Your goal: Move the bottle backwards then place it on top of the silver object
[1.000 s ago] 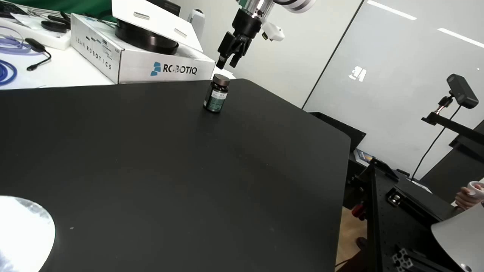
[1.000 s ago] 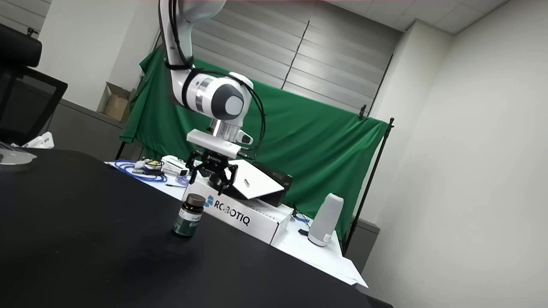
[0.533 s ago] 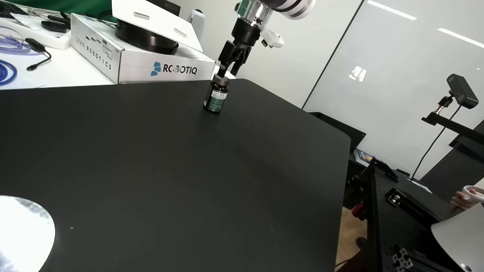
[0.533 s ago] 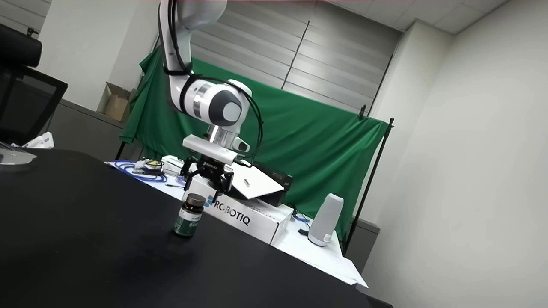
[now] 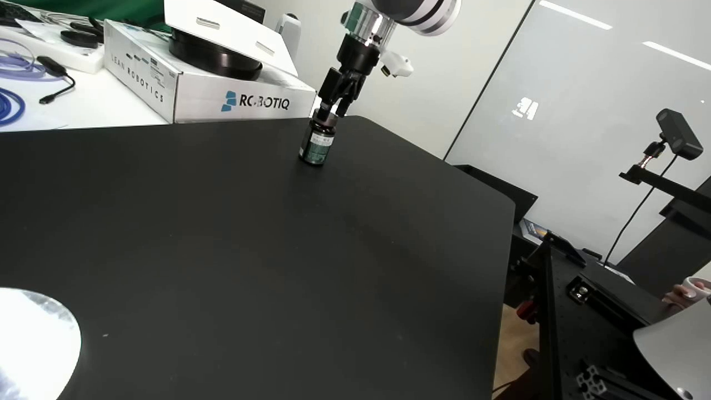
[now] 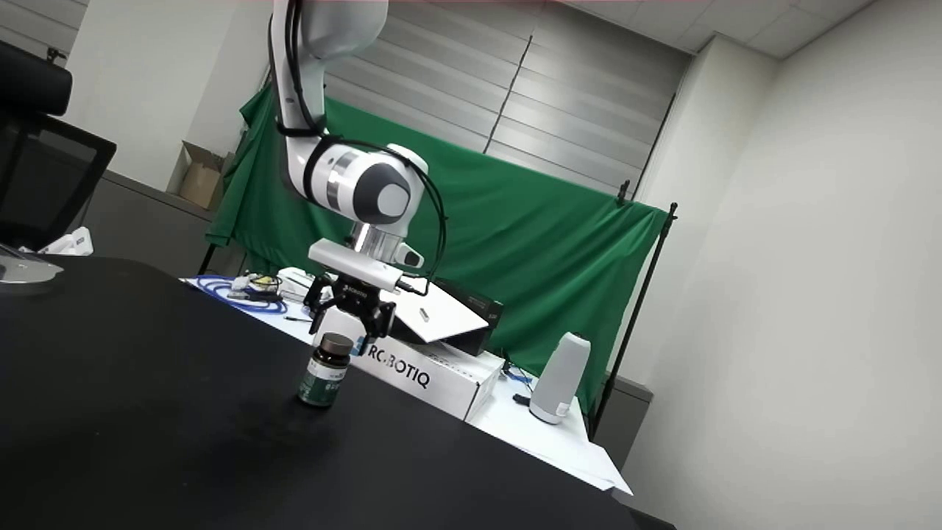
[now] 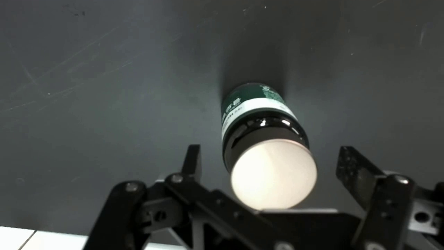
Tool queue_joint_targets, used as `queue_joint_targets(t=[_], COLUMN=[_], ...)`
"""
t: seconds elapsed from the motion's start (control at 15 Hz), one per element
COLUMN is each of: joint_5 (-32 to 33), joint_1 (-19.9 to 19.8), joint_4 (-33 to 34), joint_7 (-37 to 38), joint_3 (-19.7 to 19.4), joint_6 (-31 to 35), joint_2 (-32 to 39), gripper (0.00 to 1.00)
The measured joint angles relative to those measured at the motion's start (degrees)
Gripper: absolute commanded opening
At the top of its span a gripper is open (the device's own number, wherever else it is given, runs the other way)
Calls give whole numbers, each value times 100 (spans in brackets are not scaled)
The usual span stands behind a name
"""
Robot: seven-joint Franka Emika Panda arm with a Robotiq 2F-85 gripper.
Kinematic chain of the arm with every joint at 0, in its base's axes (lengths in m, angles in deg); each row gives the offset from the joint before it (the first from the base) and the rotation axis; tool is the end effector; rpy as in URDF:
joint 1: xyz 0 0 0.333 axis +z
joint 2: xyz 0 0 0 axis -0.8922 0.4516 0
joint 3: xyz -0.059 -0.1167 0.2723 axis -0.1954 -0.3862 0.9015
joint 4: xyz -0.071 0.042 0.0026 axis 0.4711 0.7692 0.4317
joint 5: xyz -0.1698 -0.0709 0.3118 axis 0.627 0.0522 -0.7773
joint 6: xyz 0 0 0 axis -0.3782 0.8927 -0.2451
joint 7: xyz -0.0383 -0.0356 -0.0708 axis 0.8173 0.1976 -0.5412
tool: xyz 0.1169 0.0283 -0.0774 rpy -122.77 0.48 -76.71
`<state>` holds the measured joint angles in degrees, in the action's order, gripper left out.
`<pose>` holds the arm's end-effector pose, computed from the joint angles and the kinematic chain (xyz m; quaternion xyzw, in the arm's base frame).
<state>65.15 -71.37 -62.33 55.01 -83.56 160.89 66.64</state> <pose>0.6632 -0.0715 0.1783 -0.9947 -0.0875 -0.0527 0.0085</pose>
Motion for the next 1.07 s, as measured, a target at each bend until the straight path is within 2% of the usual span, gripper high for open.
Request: queue_joint_targets(t=[0.13,0.2,0.33,0.6,1.07], joint_5=[0,0,0,9,28], joint_1=[0,1,1,3,67], joint_4=[1,2,6,6,-23], joint_7=[-32,-47,-71,-110,-107], joint_3=[29,40,56,56,48], joint_6=[48,63,107,300,385], joint_2=[16,26,51,106,-74], gripper=[100,75,67,37,36])
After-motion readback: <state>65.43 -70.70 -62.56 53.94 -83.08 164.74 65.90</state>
